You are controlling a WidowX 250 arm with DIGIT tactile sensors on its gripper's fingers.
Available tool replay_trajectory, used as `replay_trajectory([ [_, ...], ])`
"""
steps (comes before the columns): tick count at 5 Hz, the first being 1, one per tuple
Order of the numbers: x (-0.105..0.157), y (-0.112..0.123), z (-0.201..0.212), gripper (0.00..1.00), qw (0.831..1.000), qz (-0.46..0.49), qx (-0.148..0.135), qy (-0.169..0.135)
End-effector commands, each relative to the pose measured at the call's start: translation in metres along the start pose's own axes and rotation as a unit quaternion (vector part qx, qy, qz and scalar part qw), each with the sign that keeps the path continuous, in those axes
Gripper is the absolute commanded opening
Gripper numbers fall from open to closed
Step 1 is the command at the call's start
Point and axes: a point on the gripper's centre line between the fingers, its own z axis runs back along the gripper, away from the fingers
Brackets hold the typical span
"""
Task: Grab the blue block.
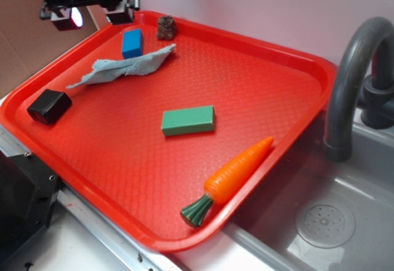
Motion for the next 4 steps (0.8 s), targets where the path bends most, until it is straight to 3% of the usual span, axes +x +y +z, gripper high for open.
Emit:
replay_trajectory([
  [1,0.031,-0.005,-0.023,1.00,0.999,0.024,0.001,-0.025],
  [4,0.034,-0.023,-0.057,1.00,0.999,0.029,-0.009,0.007],
])
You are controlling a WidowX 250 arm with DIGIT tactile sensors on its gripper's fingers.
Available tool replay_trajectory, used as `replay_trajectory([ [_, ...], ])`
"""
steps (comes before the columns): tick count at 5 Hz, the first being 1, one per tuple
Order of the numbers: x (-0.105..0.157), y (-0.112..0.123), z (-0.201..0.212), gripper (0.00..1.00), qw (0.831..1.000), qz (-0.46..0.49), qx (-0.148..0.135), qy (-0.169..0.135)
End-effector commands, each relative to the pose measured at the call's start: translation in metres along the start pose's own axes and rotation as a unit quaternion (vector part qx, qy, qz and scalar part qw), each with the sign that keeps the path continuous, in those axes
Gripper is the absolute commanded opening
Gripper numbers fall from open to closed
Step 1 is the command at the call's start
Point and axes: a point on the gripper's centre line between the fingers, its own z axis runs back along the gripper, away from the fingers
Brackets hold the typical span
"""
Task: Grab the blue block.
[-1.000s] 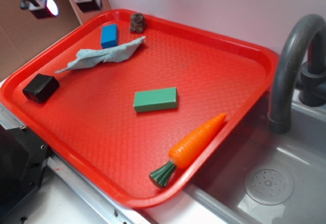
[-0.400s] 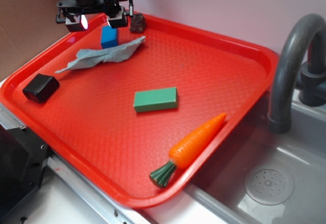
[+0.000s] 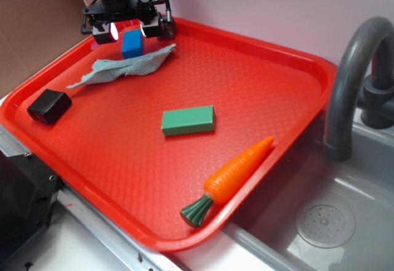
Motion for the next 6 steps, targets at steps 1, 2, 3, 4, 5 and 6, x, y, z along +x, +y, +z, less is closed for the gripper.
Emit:
replay_trajectory([
  [1,0.008,0.000,-0.007,1.00,1.000,0.002,-0.009,-0.003],
  [2,0.000,0.006,-0.016,1.00,1.000,-0.004,-0.003,0.001],
  [3,-0.006,0.010,-0.022,0.00,1.000,-0.016,0.006,0.006],
  [4,-0.012,0.009,-0.020,0.00,1.000,-0.018,0.002,-0.001],
  [5,-0.014,0.010,-0.016,0.00,1.000,-0.017,0.005,0.000],
  [6,-0.006,0.020,0.033,0.00,1.000,-0.013,0.011,-0.009],
])
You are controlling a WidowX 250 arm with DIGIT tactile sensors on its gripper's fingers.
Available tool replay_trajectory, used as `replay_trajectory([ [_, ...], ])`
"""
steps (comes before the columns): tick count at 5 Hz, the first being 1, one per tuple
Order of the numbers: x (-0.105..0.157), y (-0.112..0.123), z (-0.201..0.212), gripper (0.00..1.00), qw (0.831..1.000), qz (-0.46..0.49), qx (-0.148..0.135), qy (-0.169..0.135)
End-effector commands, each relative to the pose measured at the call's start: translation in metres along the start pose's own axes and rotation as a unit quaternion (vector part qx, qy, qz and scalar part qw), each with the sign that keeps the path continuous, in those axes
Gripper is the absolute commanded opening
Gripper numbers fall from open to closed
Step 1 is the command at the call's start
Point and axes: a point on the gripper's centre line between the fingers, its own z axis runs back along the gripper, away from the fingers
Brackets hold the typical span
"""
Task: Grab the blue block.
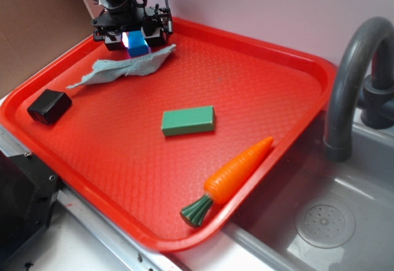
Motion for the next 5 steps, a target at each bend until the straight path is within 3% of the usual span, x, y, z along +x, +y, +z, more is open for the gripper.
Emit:
replay_trajectory([
  [1,0.008,0.021,0.103,0.00,0.996,-0.035,-0.079,0.030],
  [2,0.002,0.015,0.160,0.00,0.983,-0.100,-0.140,0.055],
  [4,0.003,0.002,0.260,0.00,0.959,-0.166,-0.220,0.069],
  [5,-0.005,-0.006,0.270,0.00,0.956,-0.181,-0.225,0.058],
])
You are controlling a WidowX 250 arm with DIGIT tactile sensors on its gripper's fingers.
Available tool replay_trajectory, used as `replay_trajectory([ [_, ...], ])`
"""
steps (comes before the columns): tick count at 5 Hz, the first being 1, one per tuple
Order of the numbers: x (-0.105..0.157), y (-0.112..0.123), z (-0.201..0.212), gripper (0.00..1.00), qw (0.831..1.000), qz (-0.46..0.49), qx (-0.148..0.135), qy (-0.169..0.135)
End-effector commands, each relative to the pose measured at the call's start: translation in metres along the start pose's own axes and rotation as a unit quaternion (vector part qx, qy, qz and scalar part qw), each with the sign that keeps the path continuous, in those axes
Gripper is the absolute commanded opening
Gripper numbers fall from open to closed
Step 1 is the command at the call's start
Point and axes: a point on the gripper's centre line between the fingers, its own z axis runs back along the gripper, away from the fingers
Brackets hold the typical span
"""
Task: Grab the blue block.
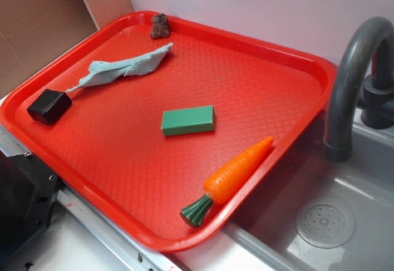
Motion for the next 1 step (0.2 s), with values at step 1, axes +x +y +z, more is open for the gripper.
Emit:
replay_trajectory([
  [1,0.0031,0.0080,0.0184,0.00,0.999,0.007,0.001,-0.040],
])
